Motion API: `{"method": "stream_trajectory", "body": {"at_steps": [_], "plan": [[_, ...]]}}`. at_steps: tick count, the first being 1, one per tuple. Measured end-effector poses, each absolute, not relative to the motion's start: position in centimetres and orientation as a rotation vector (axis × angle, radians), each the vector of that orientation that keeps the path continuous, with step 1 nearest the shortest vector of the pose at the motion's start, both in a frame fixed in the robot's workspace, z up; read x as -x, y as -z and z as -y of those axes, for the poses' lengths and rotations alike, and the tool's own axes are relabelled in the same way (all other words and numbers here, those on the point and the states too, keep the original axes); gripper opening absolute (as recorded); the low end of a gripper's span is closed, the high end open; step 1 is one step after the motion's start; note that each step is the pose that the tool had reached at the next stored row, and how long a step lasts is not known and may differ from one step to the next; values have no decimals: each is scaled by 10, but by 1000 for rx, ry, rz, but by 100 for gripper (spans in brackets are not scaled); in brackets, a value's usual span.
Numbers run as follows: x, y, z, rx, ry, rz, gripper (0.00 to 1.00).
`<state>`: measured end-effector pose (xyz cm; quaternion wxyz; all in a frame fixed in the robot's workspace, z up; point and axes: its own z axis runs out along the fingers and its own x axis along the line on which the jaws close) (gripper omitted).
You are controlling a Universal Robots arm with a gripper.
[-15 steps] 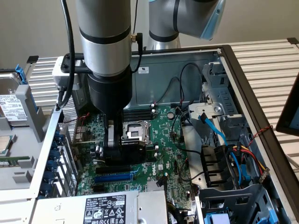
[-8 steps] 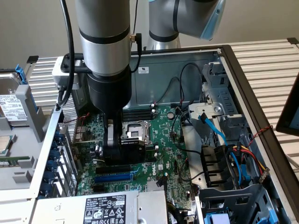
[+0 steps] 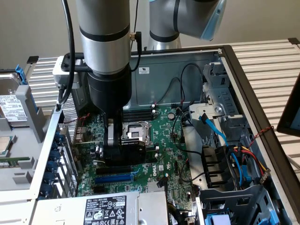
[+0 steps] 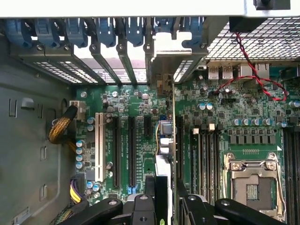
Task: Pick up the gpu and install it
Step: 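Insert the gpu into the slot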
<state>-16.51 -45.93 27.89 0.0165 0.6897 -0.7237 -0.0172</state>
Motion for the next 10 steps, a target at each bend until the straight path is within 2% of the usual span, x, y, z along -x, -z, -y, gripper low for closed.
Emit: {"method": "stream_trajectory", "body": {"at_steps": [10], "plan": [[166, -278, 457, -2146, 50, 2248, 27]]}}
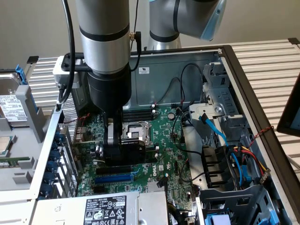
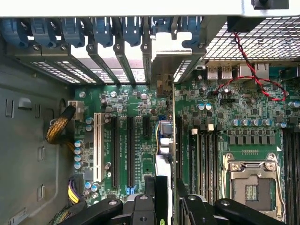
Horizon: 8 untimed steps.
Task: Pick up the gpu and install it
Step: 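Insert the gpu into the slot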
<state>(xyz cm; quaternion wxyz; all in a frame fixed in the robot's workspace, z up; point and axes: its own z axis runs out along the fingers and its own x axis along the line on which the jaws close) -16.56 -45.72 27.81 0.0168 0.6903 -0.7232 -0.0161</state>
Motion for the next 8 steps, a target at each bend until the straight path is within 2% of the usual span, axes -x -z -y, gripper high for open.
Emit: {"method": "stream_trajectory", "body": {"at_steps": [8], "plan": [[169, -268, 456, -2146, 49, 2247, 27]]}}
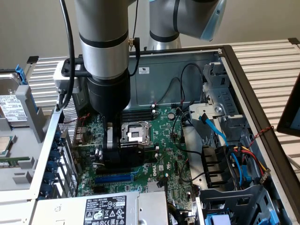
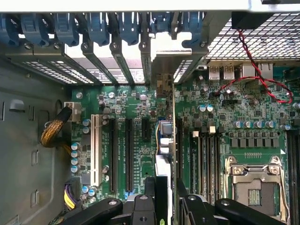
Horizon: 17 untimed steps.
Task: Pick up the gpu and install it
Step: 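Insert the gpu into the slot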
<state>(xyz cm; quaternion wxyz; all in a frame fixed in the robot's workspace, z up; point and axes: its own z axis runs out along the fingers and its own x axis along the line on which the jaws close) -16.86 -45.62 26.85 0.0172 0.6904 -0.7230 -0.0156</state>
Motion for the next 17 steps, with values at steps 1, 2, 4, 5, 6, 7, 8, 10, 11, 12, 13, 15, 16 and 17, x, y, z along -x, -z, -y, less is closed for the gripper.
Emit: {"method": "stream_trajectory", "body": {"at_steps": [1, 2, 4, 5, 6, 7, 8, 10, 11, 12, 13, 15, 16, 17], "plan": [[169, -268, 456, -2146, 49, 2247, 27], [170, -267, 456, -2146, 49, 2247, 27], [171, -267, 455, -2146, 49, 2247, 27], [172, -267, 455, -2146, 49, 2247, 27], [173, -267, 455, -2146, 49, 2247, 27], [173, -266, 455, -2146, 48, 2247, 27], [174, -265, 455, -2146, 48, 2247, 27], [174, -262, 455, -2147, 47, 2247, 27], [175, -262, 455, -2147, 47, 2247, 27], [175, -262, 455, -2146, 47, 2247, 27], [176, -262, 455, -2146, 47, 2247, 27], [176, -262, 455, -2147, 47, 2247, 27], [176, -261, 455, -2147, 47, 2247, 27], [176, -260, 455, -2147, 47, 2247, 27]]}}
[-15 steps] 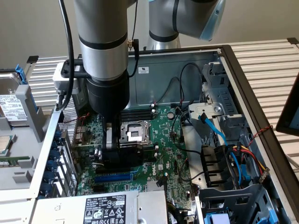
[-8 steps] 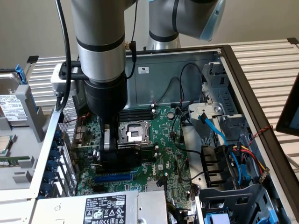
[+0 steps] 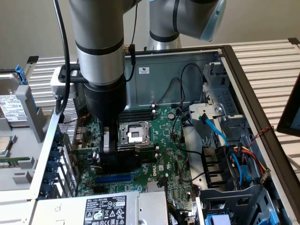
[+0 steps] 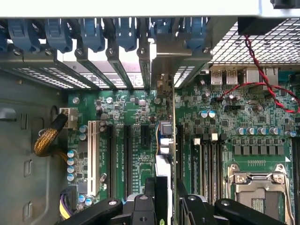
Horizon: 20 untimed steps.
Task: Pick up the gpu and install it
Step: 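Insert the gpu into the slot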
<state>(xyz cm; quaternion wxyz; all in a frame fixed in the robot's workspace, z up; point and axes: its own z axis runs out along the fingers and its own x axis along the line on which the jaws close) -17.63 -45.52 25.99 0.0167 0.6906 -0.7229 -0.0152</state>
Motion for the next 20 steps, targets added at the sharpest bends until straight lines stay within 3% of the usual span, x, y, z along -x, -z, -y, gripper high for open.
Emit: {"method": "stream_trajectory", "body": {"at_steps": [20], "plan": [[179, -254, 457, -2147, 47, 2247, 27]]}}
